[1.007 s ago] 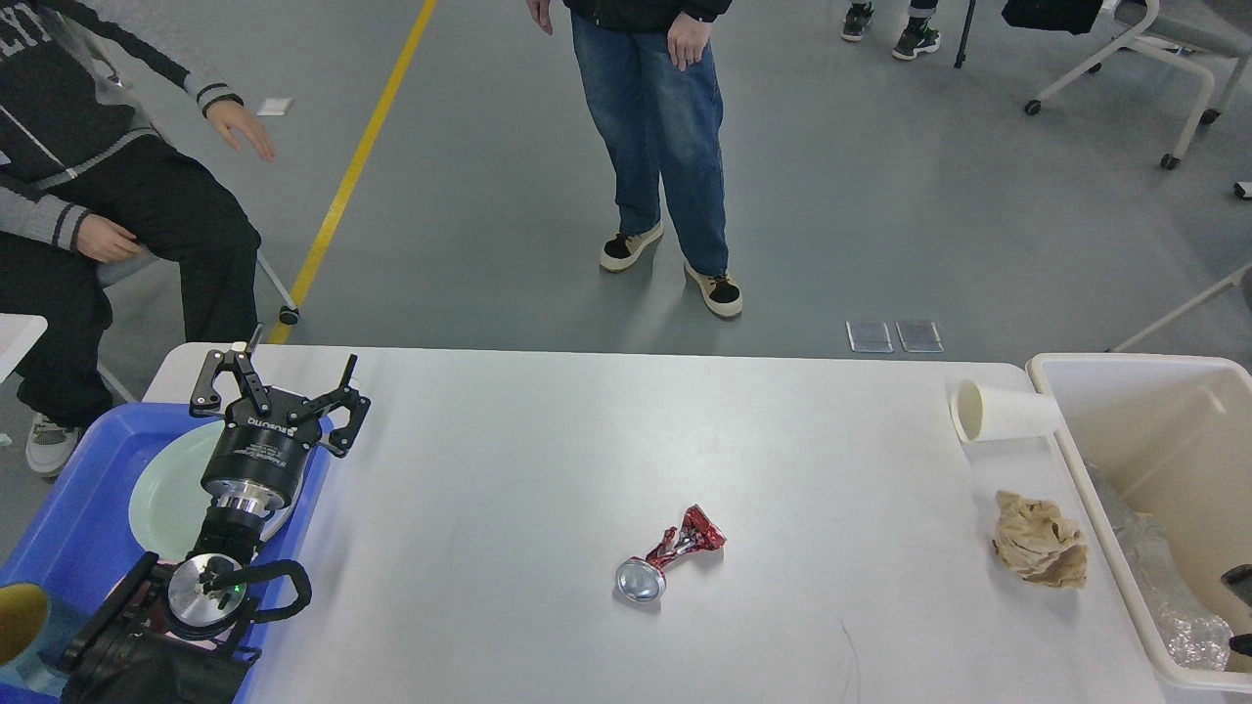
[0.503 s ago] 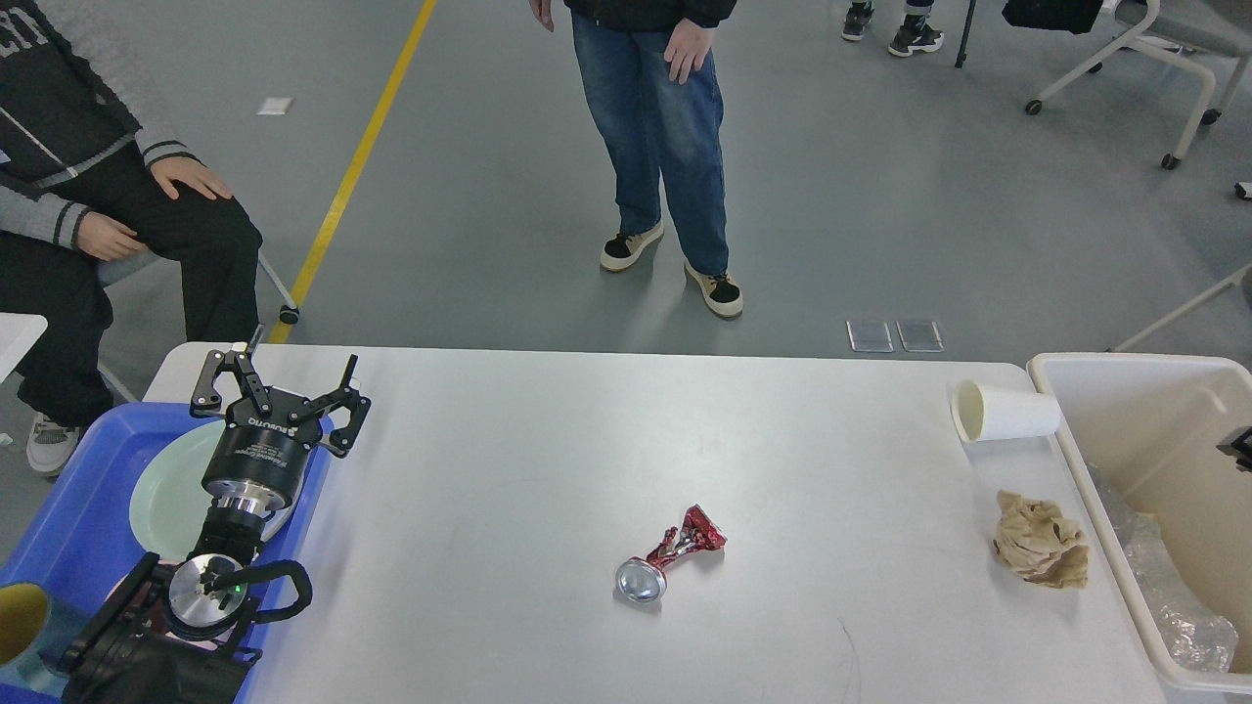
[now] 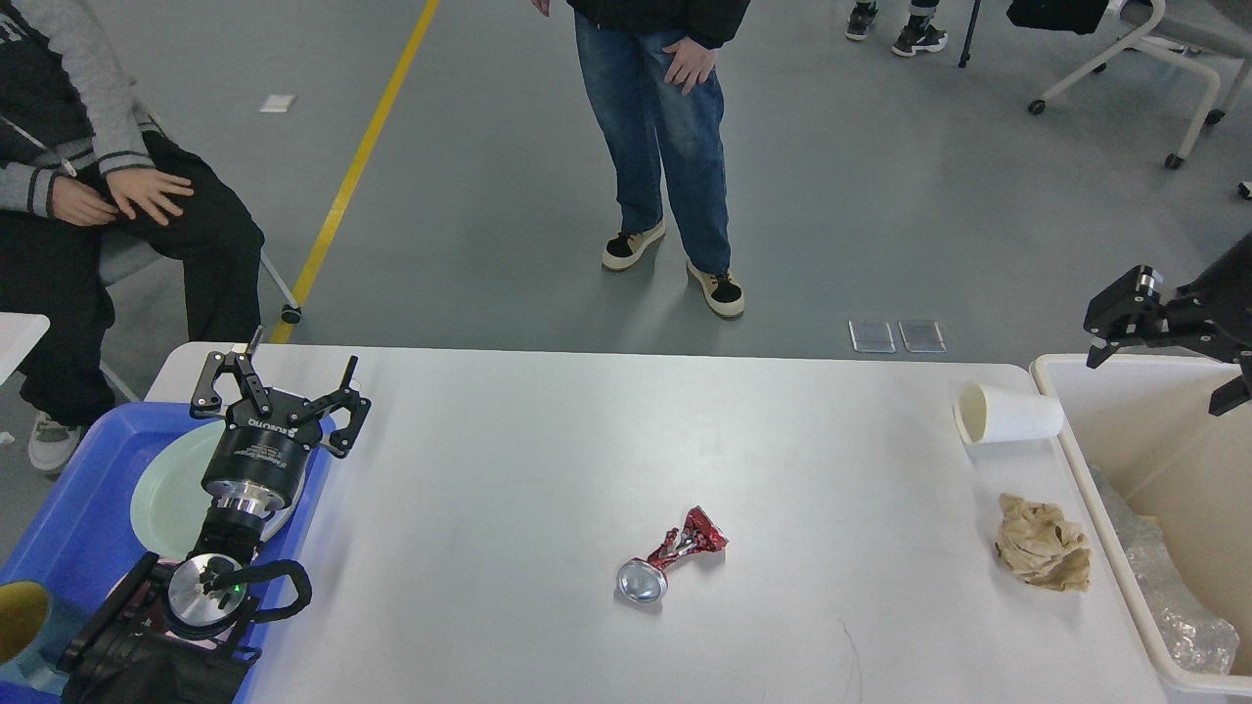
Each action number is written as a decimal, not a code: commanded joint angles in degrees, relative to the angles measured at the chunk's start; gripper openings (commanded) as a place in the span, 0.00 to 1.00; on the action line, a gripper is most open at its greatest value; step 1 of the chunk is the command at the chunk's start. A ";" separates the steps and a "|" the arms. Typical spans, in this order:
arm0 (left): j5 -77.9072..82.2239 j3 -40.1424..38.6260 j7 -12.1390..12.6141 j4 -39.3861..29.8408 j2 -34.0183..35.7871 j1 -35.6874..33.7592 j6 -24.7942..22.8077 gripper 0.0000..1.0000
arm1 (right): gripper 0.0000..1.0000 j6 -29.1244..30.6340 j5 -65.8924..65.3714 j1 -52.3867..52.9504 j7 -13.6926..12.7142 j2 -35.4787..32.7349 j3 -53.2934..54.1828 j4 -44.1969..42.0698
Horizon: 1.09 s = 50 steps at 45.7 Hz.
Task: Tidy desktop
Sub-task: 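Withdraw the right gripper from the bin and move it over the brown paper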
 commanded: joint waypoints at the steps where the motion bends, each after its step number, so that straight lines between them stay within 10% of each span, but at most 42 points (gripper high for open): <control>1: 0.00 0.00 0.00 0.00 0.05 0.02 0.00 0.96 | 1.00 1.85 -0.10 7.86 -0.27 4.08 -0.24 10.64; 39: 0.00 0.00 0.00 0.00 -0.04 -0.07 0.00 0.96 | 1.00 2.47 -0.27 15.43 0.61 9.45 -2.44 17.87; 50: 0.00 0.00 0.00 0.00 -0.04 -0.07 0.09 0.96 | 0.97 -8.16 -1.24 8.67 0.70 6.12 -4.99 16.99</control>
